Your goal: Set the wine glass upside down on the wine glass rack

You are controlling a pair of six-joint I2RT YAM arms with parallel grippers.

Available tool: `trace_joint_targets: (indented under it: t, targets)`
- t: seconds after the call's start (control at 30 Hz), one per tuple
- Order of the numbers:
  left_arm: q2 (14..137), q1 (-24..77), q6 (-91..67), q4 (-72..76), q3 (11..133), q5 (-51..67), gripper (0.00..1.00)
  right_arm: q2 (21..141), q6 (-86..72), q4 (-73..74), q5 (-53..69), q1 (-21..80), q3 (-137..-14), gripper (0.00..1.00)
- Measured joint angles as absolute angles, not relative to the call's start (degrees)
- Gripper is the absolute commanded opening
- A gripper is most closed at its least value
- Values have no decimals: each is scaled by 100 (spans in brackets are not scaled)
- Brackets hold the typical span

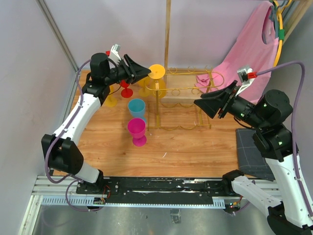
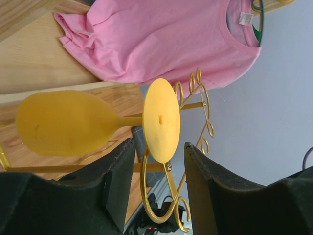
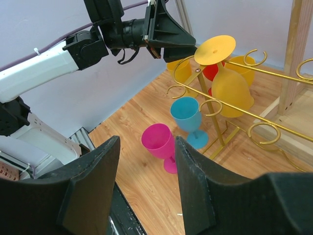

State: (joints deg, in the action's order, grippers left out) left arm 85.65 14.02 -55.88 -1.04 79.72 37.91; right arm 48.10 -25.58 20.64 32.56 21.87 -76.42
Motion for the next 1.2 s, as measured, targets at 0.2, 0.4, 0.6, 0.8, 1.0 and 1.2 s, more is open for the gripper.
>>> trace_joint_targets:
  t: [0.2, 0.4, 0.6, 0.8, 1.0, 1.2]
  targets:
    - [8431, 1356, -5406, -469, 7996, 3664, 54, 4788, -2565, 2038, 3256, 2187, -7577, 51]
    - [8125, 1125, -5284, -714, 7988, 3603, 54, 4783, -2576, 2016, 3256, 2187, -7520, 52]
    - [7806, 425, -5009, -1000, 7983, 3422, 53, 4748, -2574, 1994, 3256, 2187, -7470, 52]
    - [8029, 104, -4180, -2038, 8514, 2265, 53, 4696, -2567, 1999, 3253, 2187, -7406, 52]
    - [8433, 115, -3343, -2860, 8866, 624, 54, 4687, -2523, 1997, 3247, 2187, -7391, 52]
    - [8919, 113, -2722, -3413, 9065, -768, 54, 4696, -2462, 1994, 3249, 2187, -7212, 52]
